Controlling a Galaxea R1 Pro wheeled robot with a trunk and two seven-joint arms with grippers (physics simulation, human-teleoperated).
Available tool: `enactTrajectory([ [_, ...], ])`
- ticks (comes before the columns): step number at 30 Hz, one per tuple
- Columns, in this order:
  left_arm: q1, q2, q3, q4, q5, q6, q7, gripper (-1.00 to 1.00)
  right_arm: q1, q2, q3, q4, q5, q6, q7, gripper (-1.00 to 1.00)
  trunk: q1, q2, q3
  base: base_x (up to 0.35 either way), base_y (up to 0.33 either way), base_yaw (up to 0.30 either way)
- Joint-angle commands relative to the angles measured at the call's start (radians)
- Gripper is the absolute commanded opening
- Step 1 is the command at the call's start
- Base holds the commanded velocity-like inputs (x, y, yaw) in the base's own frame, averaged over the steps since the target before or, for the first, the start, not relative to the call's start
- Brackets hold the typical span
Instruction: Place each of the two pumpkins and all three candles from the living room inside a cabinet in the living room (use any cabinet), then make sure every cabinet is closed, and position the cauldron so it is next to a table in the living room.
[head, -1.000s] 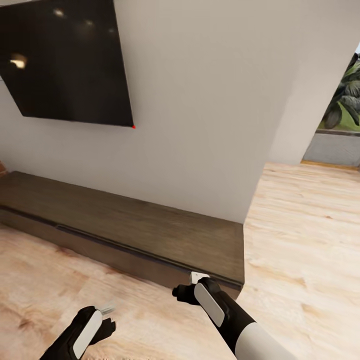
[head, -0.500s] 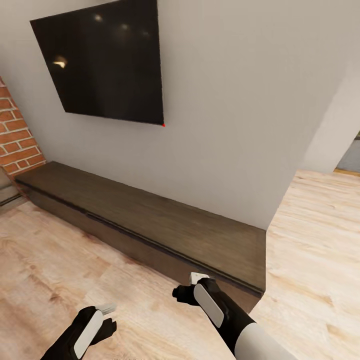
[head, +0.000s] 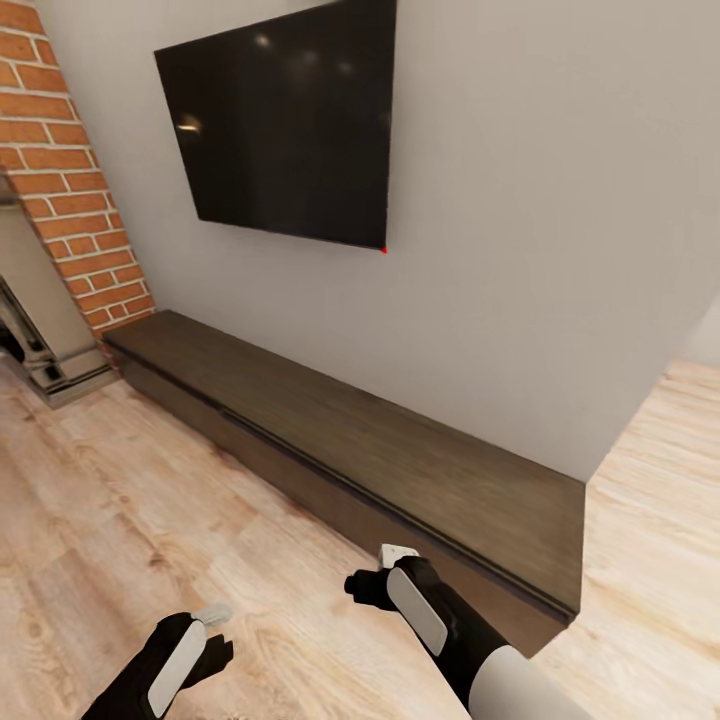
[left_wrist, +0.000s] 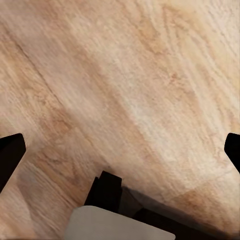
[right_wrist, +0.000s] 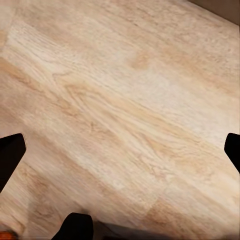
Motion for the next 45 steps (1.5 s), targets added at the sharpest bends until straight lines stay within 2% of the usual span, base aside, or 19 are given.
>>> enactTrajectory([
  [1, -0.001, 0.001, -0.006, -0.001, 0.010, 0.001, 0.009, 1.00, -0.001, 0.000, 0.003, -0.002, -0.011, 0.000, -0.010, 1.00, 0.000, 0.000, -0.001, 0.000, 0.000, 0.291],
  [25, -0.001, 0.001, -0.006, -0.001, 0.011, -0.002, 0.009, 1.00, -0.001, -0.002, 0.003, -0.002, -0.011, 0.000, -0.010, 1.00, 0.000, 0.000, -0.001, 0.007, 0.000, 0.291],
  [33, -0.001, 0.003, -0.005, 0.000, 0.013, -0.041, 0.010, 1.00, -0.001, -0.002, 0.003, -0.002, -0.011, 0.000, -0.010, 1.00, 0.000, 0.000, -0.001, 0.207, 0.000, 0.291],
  [45, -0.001, 0.003, -0.006, 0.000, 0.013, -0.046, 0.010, 1.00, -0.001, -0.002, 0.003, -0.002, -0.010, 0.000, -0.010, 1.00, 0.000, 0.000, -0.001, 0.148, 0.000, 0.291],
])
